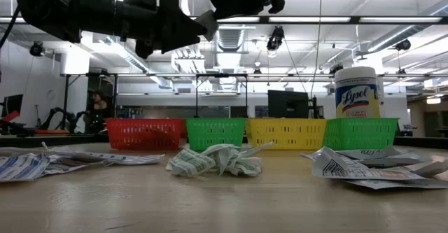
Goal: Pick & Place First Aid Supplies
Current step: Put the alcohol pad into the red basket
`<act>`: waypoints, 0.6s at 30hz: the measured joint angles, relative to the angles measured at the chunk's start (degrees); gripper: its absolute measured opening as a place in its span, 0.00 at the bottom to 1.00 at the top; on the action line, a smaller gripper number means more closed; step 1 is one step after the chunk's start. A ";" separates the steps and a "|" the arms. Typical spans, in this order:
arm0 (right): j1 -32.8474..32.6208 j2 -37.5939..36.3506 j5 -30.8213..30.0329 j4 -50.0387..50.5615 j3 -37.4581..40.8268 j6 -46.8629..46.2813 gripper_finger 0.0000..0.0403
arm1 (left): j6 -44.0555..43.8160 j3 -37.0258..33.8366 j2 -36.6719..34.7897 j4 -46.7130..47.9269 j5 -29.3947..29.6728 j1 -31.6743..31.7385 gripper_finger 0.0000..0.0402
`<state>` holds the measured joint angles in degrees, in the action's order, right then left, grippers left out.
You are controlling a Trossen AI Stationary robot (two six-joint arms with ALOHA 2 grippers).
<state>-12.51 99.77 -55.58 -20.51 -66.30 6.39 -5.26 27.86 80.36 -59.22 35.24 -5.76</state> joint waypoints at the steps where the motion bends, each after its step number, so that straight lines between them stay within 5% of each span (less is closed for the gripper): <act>1: 0.00 0.00 0.41 0.00 0.00 0.02 0.02 | -0.02 0.00 0.00 -0.11 -0.05 0.00 0.41; 11: 0.02 0.00 0.60 0.04 0.00 -0.11 0.02 | 0.09 0.00 -0.02 -0.83 -3.60 0.02 0.38; 18: 0.03 0.00 3.36 0.02 0.00 -1.61 0.02 | 3.28 0.85 -0.02 -1.23 -7.98 0.05 0.07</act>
<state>-12.49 99.77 -52.22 -20.49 -66.30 4.78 -1.98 28.71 80.34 -60.46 27.26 -5.72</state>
